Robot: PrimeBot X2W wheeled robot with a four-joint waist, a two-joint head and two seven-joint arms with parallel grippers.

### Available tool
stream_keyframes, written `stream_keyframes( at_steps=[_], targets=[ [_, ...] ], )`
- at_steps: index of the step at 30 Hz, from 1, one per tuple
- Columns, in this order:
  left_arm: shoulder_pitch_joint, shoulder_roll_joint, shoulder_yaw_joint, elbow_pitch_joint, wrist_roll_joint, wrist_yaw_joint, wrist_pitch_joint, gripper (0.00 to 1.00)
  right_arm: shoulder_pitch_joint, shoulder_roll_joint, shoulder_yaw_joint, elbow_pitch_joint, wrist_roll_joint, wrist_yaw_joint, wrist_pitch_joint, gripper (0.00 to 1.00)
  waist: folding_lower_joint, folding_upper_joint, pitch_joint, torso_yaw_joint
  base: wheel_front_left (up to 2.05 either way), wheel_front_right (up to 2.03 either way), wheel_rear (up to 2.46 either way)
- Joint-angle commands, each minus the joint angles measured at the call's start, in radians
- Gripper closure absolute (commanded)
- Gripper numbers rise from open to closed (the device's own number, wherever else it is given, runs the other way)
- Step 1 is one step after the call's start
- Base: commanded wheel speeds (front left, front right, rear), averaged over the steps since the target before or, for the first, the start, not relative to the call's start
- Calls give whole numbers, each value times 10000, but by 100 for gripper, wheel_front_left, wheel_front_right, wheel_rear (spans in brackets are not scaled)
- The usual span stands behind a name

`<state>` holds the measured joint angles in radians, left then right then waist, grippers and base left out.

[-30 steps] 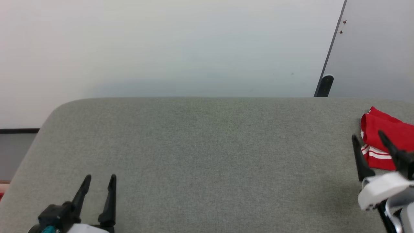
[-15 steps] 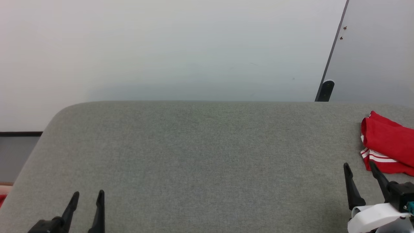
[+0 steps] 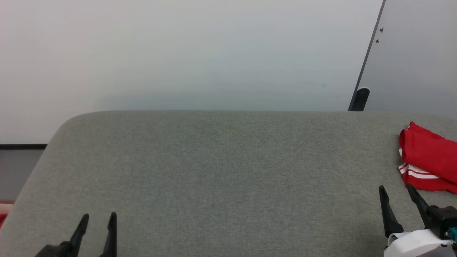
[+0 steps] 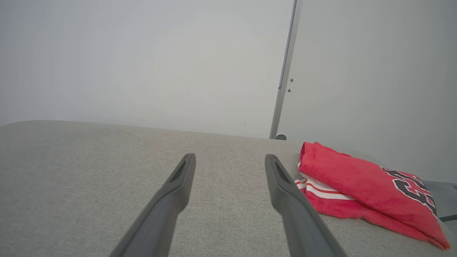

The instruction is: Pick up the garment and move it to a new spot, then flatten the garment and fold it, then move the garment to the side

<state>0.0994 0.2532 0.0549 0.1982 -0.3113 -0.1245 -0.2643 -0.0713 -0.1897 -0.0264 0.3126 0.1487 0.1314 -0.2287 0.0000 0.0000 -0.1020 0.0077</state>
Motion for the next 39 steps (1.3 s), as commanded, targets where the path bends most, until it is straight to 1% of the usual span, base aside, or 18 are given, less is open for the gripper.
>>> stream_keyframes(
  at_steps=[1, 3, 4, 7, 18, 19, 39],
  targets=[
    [5, -60, 99, -7, 86, -41, 6, 0, 104, 39, -34, -43, -4, -17, 19, 0, 0, 0, 5, 7, 0, 0, 0],
    [14, -109, 191, -85, 170, -44, 8, 0, 123, 50, -54, -53, -16, -17, 20, 0, 0, 0, 10, 16, 0, 0, 0],
    [8, -102, 167, -36, 122, 2, -1, 100, 8, 27, -22, 14, -1, 0, 10, 100, 0, 0, 10, 16, 0, 0, 0],
    [100, -266, 132, 212, 63, 4, 33, 100, 128, 131, -24, 265, 59, 0, 44, 100, 0, 0, 13, 16, 0, 0, 0],
    [-264, -523, 236, 270, -1883, -7, 621, 100, -1, 317, -208, 154, 2229, -1, 605, 100, 0, 0, 105, 8, 0, 0, 0],
    [-264, -523, 236, 270, -1883, -7, 621, 100, -1, 317, -208, 154, 2229, -1, 605, 100, 0, 0, 105, 8, 0, 0, 0],
    [-756, -920, 315, 289, -4853, -25, 1440, 100, -102, 598, -348, -128, 5539, -3, 1318, 100, 0, 0, 272, -7, 0, 0, 0]
  ],
)
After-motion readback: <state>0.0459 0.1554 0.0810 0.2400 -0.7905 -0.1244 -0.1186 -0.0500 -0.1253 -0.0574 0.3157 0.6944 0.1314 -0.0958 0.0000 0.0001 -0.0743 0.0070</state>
